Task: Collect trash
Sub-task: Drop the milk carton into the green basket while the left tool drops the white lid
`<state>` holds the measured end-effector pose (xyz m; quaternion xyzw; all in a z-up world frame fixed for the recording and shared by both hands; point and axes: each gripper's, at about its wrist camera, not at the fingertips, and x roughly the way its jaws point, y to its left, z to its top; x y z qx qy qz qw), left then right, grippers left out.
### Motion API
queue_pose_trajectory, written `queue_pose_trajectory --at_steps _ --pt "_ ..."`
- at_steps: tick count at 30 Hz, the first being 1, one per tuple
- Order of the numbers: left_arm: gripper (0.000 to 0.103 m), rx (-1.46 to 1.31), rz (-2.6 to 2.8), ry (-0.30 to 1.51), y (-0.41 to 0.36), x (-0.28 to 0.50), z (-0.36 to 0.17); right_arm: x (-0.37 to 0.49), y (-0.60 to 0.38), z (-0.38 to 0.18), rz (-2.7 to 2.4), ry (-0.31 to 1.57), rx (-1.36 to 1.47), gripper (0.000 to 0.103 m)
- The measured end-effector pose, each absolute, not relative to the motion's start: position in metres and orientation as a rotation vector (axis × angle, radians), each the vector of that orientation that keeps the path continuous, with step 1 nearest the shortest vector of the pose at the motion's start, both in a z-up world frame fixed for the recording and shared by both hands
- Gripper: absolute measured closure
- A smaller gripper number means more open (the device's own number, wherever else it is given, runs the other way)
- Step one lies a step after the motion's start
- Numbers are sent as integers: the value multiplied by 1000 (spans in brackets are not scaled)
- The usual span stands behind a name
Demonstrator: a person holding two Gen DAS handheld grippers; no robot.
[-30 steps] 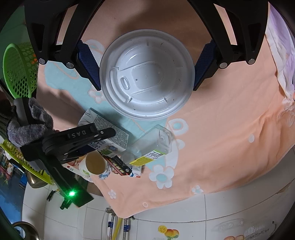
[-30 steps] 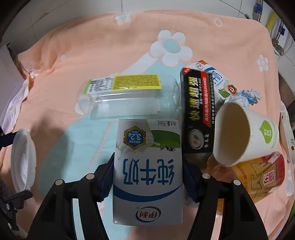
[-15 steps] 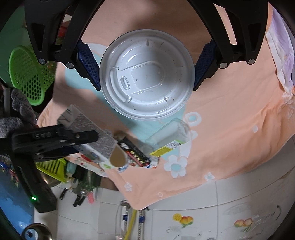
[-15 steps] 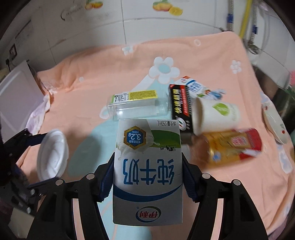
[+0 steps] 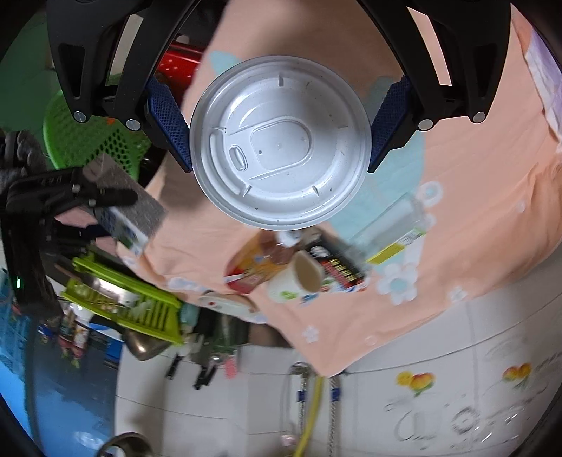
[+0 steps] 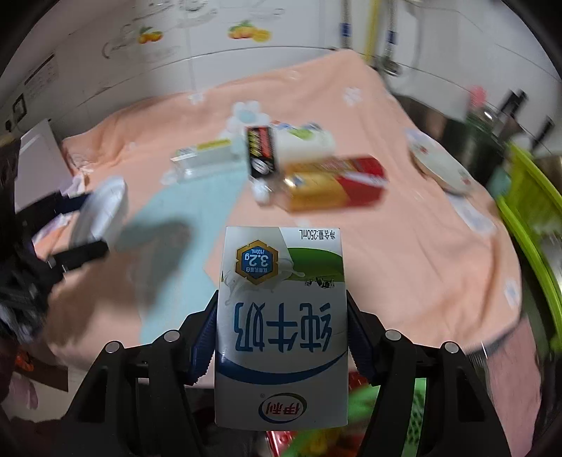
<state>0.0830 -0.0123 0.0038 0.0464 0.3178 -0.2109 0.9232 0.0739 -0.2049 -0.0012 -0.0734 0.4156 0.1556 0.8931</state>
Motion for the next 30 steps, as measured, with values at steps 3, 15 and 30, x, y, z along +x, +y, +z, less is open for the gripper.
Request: queue_pose_trajectory --at_steps 3,15,30 --pt "12 103 -472 650 -30 80 4 53 -233 -14 261 884 -134 41" --pt "12 148 -622 661 -107 63 -2 -9 -338 -79 26 999 33 40" --pt "12 196 -772 692 -185 39 -15 -61 -381 -82 -63 970 152 36"
